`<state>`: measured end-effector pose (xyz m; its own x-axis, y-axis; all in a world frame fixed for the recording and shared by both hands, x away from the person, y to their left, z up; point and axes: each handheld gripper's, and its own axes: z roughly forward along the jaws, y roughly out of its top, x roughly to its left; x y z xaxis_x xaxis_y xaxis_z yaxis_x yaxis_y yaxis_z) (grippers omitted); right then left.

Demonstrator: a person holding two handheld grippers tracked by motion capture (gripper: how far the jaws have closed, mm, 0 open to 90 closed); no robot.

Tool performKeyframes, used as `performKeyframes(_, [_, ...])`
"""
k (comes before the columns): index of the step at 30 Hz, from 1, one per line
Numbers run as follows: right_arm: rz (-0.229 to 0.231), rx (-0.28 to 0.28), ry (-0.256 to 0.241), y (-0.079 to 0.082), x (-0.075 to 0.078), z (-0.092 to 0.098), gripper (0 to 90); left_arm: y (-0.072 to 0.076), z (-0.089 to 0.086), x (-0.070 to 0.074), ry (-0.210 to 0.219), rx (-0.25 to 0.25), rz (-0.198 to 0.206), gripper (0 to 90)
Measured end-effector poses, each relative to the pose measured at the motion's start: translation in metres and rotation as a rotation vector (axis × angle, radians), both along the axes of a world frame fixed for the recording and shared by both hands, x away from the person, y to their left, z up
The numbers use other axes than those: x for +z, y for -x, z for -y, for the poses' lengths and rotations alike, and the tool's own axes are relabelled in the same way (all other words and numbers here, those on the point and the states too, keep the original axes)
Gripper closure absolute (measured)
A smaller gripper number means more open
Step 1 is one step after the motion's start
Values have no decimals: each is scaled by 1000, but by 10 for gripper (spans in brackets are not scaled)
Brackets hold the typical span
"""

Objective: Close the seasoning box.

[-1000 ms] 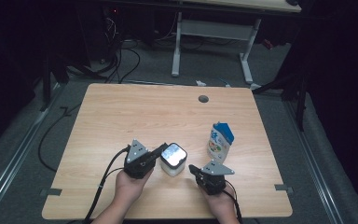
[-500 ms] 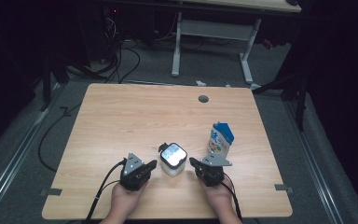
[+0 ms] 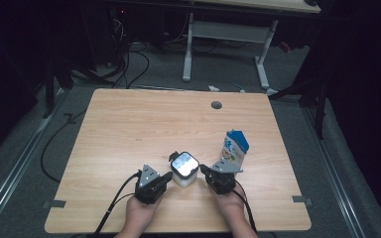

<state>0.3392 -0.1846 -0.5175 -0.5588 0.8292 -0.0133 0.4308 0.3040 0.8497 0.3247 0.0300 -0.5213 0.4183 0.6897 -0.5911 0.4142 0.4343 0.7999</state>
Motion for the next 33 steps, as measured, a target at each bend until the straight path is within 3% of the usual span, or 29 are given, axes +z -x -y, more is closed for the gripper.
performKeyframes(10, [6, 21, -1, 3, 3, -3, 900, -1, -11, 2, -11, 15, 14, 900])
performKeyframes(19, [9, 51, -9, 17, 4, -8, 900, -6, -41, 3, -34, 64, 26, 899])
performKeyframes(33, [6, 113, -25, 39, 3, -31, 900, -9, -85, 1, -75, 130, 40, 865])
